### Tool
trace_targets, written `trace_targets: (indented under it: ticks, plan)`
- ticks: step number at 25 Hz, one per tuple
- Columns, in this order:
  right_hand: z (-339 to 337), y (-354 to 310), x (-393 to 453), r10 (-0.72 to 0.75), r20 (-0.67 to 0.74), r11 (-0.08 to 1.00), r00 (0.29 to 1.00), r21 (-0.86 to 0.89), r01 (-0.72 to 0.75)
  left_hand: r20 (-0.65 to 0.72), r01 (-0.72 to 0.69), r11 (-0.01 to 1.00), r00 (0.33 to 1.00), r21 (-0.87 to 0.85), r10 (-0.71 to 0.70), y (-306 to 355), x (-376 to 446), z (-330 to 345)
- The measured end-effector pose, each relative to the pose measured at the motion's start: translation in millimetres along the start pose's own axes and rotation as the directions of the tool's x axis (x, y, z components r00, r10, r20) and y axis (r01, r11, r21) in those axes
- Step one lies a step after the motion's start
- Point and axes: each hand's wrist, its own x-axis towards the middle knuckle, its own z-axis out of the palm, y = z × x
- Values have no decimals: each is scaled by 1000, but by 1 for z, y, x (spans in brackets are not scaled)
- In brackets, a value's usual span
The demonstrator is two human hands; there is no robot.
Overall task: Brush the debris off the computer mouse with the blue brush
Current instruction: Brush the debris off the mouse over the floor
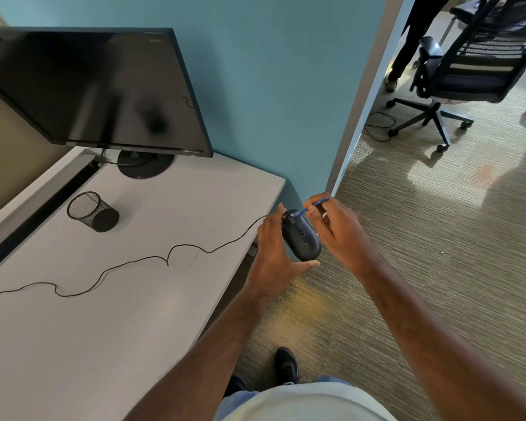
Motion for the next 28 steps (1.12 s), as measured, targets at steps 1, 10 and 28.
trace_targets:
  ticks: [1, 10, 28]
  plan:
    - [0, -1, -1, -9, 6, 1000, 1000, -10, 9, -1, 6, 1000, 1000, -3, -6, 0, 0, -1]
    - [-6, -4, -29, -38, 65, 998, 997, -48, 41, -48, 0, 999, 999, 48, 2, -4, 0, 0]
    - [4, -5, -25, -112, 111, 992, 987, -41, 117, -59, -61, 991, 996, 116, 68, -7, 3, 1]
